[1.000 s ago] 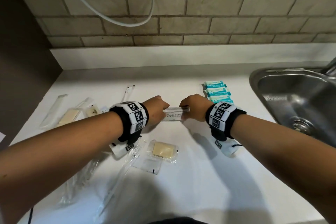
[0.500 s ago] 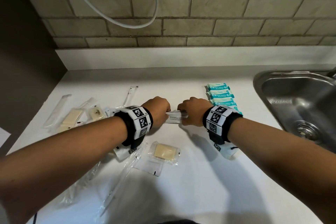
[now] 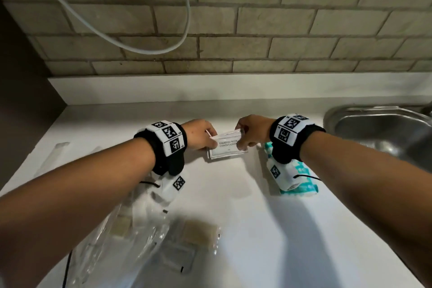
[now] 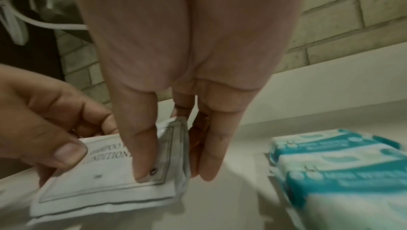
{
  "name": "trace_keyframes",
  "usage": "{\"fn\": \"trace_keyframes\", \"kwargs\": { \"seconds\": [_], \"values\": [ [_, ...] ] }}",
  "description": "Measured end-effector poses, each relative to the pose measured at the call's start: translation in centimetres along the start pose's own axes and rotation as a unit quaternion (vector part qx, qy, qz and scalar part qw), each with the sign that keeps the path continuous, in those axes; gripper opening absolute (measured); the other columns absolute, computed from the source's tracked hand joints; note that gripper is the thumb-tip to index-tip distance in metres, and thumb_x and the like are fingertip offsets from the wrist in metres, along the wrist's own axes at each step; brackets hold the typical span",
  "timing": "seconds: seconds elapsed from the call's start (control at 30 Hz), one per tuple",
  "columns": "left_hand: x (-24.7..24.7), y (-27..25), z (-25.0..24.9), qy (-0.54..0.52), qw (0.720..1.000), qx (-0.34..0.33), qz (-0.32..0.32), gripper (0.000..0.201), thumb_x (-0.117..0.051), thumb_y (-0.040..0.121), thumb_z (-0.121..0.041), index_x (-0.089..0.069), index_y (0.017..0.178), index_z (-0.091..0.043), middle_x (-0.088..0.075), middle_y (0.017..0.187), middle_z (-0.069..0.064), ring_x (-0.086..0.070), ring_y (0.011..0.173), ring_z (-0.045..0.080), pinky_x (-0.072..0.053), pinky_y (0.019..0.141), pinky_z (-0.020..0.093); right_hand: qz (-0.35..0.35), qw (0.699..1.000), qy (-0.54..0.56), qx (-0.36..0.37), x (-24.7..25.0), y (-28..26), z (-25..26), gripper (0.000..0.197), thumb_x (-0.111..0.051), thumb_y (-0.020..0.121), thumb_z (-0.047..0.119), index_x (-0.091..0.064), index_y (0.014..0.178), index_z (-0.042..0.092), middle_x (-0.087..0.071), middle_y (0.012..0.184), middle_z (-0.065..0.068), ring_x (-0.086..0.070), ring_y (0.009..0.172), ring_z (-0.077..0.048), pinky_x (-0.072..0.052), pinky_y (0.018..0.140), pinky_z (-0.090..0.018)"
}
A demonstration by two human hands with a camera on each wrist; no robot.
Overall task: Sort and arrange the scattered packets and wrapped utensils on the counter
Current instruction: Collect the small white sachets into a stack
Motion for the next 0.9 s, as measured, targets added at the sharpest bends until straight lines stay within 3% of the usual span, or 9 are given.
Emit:
{"fn": "trace_keyframes", "kwargs": {
  "seconds": [0.13,0.27,0.33,0.5,0.63,0.7,0.77,0.83,0.9],
  "values": [
    [0.5,4.1,1.5,-0.090,0.994,0.057,-0.003,0.036,-0.071,0.084,-0.017,-0.054,0.115,-0.014,-0.062,0.073,0.003,-0.057,0.058,0.015,-0.049,0.059,0.024,0.008,0.996,0.083,-0.031,0.7,3.4,-1.5,0.044,-0.074,0.077,0.000,-0.052,0.114,0.010,-0.063,0.069,-0.006,-0.057,0.054,-0.012,-0.052,0.052,-0.020],
    [0.6,6.1,2.5,-0.099,0.992,0.077,-0.020,0.031,-0.071,0.085,-0.013,-0.053,0.110,-0.013,-0.059,0.069,0.003,-0.057,0.053,0.011,-0.048,0.051,0.021,0.017,0.992,0.118,-0.046,0.3,5.6,-2.2,0.042,-0.073,0.077,-0.005,-0.048,0.107,0.010,-0.061,0.067,-0.009,-0.056,0.051,-0.014,-0.052,0.049,-0.022],
    [0.3,6.7,2.8,-0.103,0.991,0.086,-0.023,0.031,-0.070,0.085,-0.012,-0.053,0.111,-0.010,-0.059,0.070,0.003,-0.057,0.051,0.010,-0.052,0.055,0.024,0.023,0.992,0.113,-0.049,0.2,6.2,-2.3,0.039,-0.072,0.077,-0.004,-0.048,0.106,0.009,-0.060,0.068,-0.011,-0.056,0.052,-0.017,-0.052,0.049,-0.024],
    [0.0,7.2,2.0,-0.002,0.998,0.055,-0.029,0.026,-0.063,0.090,-0.022,-0.058,0.114,-0.011,-0.064,0.071,0.003,-0.059,0.061,0.016,-0.044,0.066,0.023,0.034,0.999,-0.017,-0.024,0.4,6.4,-2.0,0.020,-0.066,0.077,0.011,-0.064,0.095,0.000,-0.066,0.072,-0.013,-0.053,0.050,-0.022,-0.048,0.049,-0.021],
    [0.2,7.1,1.9,0.025,0.998,0.055,-0.021,0.028,-0.059,0.093,-0.027,-0.058,0.114,-0.008,-0.067,0.077,0.011,-0.062,0.065,0.023,-0.048,0.071,0.026,0.019,0.999,-0.050,-0.009,0.7,6.0,-1.3,0.044,-0.068,0.078,0.025,-0.057,0.118,0.012,-0.067,0.080,-0.005,-0.058,0.051,-0.017,-0.050,0.052,-0.022],
    [0.5,6.7,1.9,0.024,0.998,0.062,0.002,0.045,-0.063,0.089,-0.035,-0.053,0.125,-0.010,-0.068,0.102,0.014,-0.067,0.087,0.029,-0.050,0.081,0.029,0.030,0.994,-0.107,0.019,0.8,5.8,-0.7,0.066,-0.074,0.074,0.038,-0.048,0.132,0.022,-0.063,0.108,-0.004,-0.065,0.076,-0.018,-0.055,0.070,-0.028],
    [0.9,6.4,1.5,0.087,0.995,0.049,0.019,0.073,-0.074,0.077,-0.046,-0.045,0.136,-0.016,-0.058,0.128,0.002,-0.060,0.114,0.023,-0.046,0.095,0.027,0.038,0.979,-0.198,0.042,0.6,5.7,0.0,0.082,-0.078,0.068,0.041,-0.042,0.139,0.024,-0.051,0.125,-0.003,-0.059,0.107,-0.024,-0.051,0.090,-0.036],
    [0.7,6.3,0.9,0.143,0.989,0.027,0.029,0.095,-0.084,0.061,-0.051,-0.041,0.140,-0.018,-0.054,0.135,-0.002,-0.056,0.119,0.020,-0.045,0.099,0.028,0.058,0.961,-0.267,0.050,0.0,5.9,0.5,0.083,-0.080,0.067,0.036,-0.040,0.138,0.022,-0.048,0.127,-0.005,-0.054,0.114,-0.027,-0.049,0.094,-0.041],
    [0.1,6.5,0.4,0.200,0.979,0.011,0.024,0.093,-0.087,0.053,-0.047,-0.048,0.132,-0.019,-0.061,0.125,0.001,-0.062,0.108,0.023,-0.051,0.092,0.032,0.062,0.952,-0.297,0.050,-0.4,6.5,0.8,0.080,-0.082,0.063,0.034,-0.044,0.132,0.021,-0.051,0.120,-0.003,-0.057,0.109,-0.028,-0.051,0.090,-0.042]
  ]
}}
Point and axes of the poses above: each hand's wrist, its own y-axis towards the middle knuckle, its own x-axis out of the back of the hand, z = x × y, the point moved 4 cm from there along y, towards the middle knuckle
